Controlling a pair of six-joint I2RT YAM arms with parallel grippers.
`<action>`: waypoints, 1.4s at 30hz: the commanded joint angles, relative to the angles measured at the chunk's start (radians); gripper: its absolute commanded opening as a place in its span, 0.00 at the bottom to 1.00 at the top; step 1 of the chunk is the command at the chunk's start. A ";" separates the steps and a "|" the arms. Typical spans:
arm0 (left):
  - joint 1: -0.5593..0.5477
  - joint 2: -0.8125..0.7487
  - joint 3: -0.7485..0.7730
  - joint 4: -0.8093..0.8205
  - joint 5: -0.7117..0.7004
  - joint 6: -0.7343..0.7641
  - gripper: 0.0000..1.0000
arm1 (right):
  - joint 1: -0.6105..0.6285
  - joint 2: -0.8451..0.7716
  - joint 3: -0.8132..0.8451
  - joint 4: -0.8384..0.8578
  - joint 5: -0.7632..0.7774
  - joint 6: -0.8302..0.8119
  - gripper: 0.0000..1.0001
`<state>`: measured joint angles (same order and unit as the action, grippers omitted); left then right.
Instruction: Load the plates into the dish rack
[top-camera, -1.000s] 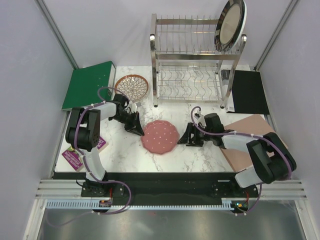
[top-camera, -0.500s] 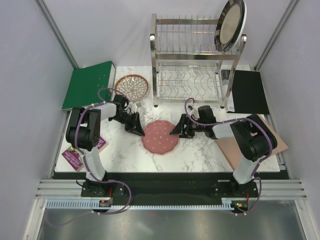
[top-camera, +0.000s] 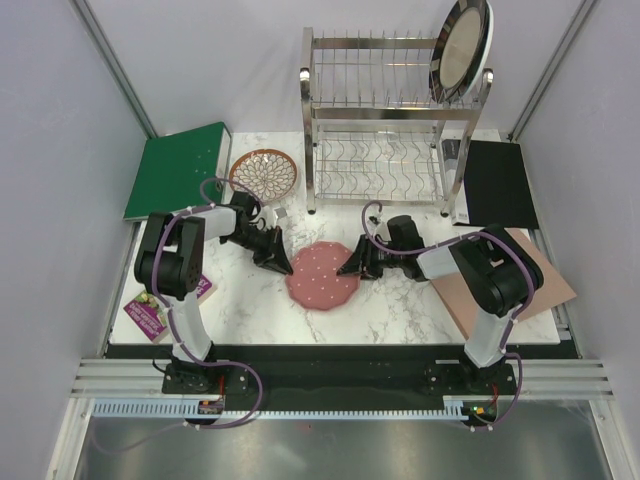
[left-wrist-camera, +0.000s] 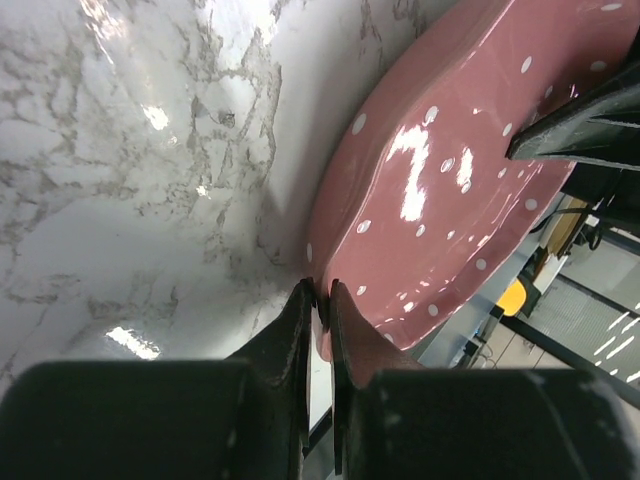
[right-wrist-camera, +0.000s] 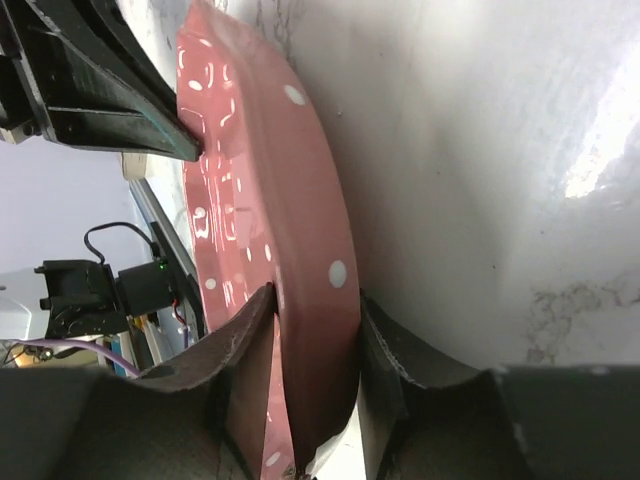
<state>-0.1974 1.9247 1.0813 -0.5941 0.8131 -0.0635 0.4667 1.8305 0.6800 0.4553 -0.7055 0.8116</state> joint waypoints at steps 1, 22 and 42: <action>-0.020 -0.001 -0.018 0.020 0.034 -0.039 0.07 | 0.013 -0.020 0.039 -0.056 0.008 -0.038 0.38; 0.093 -0.387 -0.015 -0.042 -0.143 0.096 0.67 | -0.073 -0.459 0.711 -1.059 0.064 -0.686 0.00; 0.026 -0.374 0.060 -0.029 -0.006 0.168 0.64 | -0.048 -0.289 1.588 -0.742 1.162 -0.822 0.00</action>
<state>-0.1379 1.6138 1.1137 -0.6361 0.7700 0.0292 0.3996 1.4689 2.1578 -0.5892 -0.0311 -0.0574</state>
